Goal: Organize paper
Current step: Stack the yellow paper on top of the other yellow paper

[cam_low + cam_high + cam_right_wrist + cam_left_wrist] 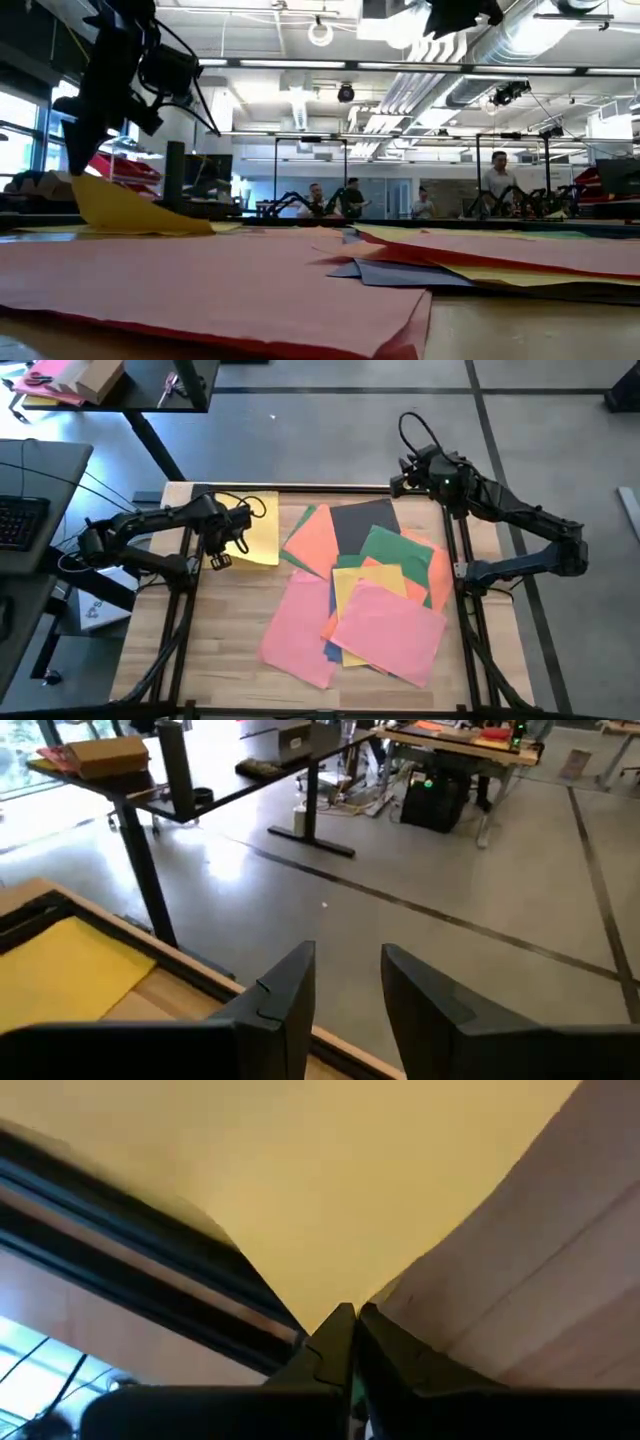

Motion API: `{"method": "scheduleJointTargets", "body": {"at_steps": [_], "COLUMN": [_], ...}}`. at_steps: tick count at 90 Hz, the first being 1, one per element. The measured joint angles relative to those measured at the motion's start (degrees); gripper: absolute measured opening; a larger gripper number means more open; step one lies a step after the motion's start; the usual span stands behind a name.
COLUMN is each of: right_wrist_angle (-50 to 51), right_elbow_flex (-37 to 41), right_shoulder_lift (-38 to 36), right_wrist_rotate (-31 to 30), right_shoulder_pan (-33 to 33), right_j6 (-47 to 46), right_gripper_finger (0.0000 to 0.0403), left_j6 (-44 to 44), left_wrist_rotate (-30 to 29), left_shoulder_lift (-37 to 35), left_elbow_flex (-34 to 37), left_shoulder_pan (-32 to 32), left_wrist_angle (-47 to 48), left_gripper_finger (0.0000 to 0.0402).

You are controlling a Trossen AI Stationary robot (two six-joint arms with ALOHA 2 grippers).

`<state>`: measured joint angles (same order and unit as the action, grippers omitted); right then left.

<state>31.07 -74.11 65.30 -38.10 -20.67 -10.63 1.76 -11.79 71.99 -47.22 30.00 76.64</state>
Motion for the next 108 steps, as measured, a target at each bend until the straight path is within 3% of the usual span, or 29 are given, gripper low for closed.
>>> {"method": "scheduleJointTargets", "body": {"at_steps": [17,54,73,108], "right_wrist_angle": [0.0,0.27,3.24,3.65], "right_elbow_flex": [0.0,0.0,0.0,0.02], "right_shoulder_lift": [0.0,0.0,0.0,0.0], "right_wrist_rotate": [0.65,1.49,1.54,1.09], "right_shoulder_pan": [0.0,0.02,0.0,0.02], "right_j6": [0.02,0.39,0.39,0.51], "right_gripper_finger": [0.0099,0.0099,0.0099,0.0099], "left_j6": [-0.23,1.57,3.42,3.85], "left_wrist_rotate": [-0.8,2.27,-1.09,2.42], "left_shoulder_lift": [0.75,13.7,17.0,17.64], "left_elbow_flex": [0.58,0.29,0.26,0.26], "left_shoulder_pan": [0.88,6.16,7.33,7.94], "left_wrist_angle": [-0.19,0.48,2.29,2.22], "left_gripper_finger": [0.0,0.0,0.0,0.0]}}
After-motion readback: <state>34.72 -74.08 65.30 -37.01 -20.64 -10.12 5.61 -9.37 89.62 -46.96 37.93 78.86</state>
